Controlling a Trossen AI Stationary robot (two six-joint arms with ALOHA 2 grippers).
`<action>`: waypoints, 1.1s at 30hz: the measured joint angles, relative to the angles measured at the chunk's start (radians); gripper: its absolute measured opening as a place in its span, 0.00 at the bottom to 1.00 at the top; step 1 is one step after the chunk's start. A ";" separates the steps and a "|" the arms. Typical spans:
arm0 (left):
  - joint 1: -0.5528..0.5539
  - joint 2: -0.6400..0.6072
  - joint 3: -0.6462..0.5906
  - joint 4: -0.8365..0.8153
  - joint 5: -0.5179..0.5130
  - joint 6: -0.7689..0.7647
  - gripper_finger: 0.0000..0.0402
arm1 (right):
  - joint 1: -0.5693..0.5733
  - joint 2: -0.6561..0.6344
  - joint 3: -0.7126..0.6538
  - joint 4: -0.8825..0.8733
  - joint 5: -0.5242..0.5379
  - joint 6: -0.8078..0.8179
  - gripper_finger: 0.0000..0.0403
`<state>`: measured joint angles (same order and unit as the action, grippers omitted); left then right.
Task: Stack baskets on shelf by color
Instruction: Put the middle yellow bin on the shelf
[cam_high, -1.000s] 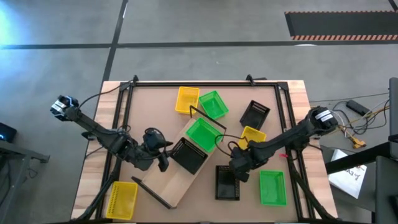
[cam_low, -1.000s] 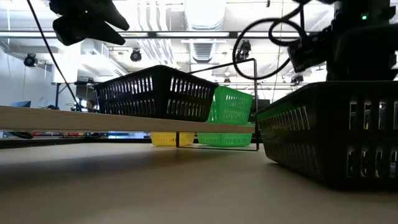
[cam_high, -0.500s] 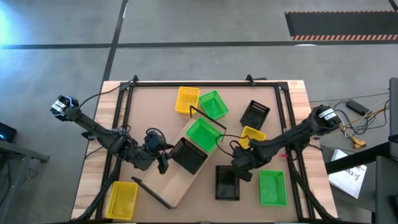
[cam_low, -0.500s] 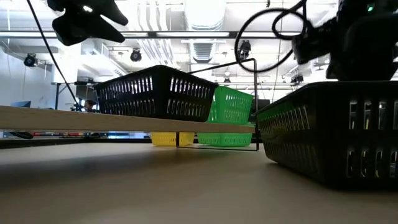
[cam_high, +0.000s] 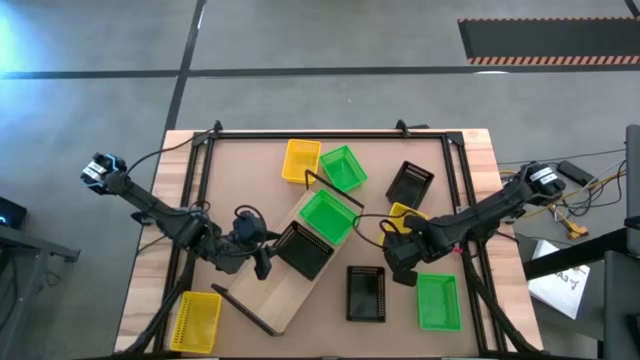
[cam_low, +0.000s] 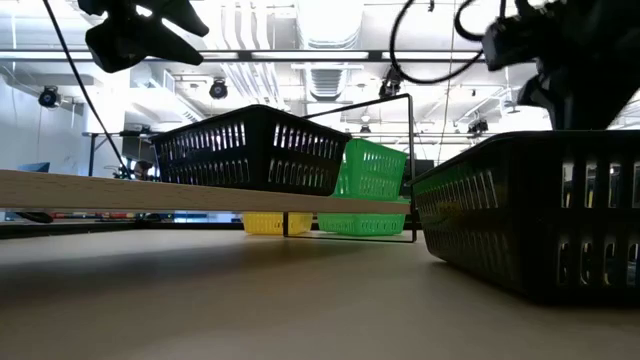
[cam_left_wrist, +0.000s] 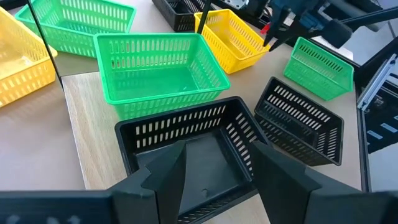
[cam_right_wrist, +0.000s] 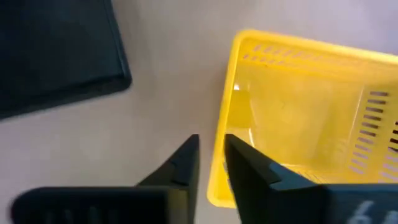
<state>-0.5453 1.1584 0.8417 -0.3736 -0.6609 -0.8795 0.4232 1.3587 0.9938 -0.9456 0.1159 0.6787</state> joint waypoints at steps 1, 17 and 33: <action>0.000 0.000 0.000 0.000 0.000 0.000 0.41 | 0.000 -0.001 -0.014 0.012 0.002 -0.011 0.21; 0.000 0.000 0.000 0.004 0.000 -0.003 0.41 | -0.018 0.111 -0.082 0.129 0.103 -0.028 0.22; 0.000 -0.005 0.000 0.048 0.003 0.001 0.41 | 0.047 0.044 0.297 -0.322 -0.166 -0.082 0.02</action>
<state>-0.5453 1.1533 0.8417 -0.3260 -0.6578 -0.8786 0.4706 1.4024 1.2909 -1.2676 -0.0501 0.5964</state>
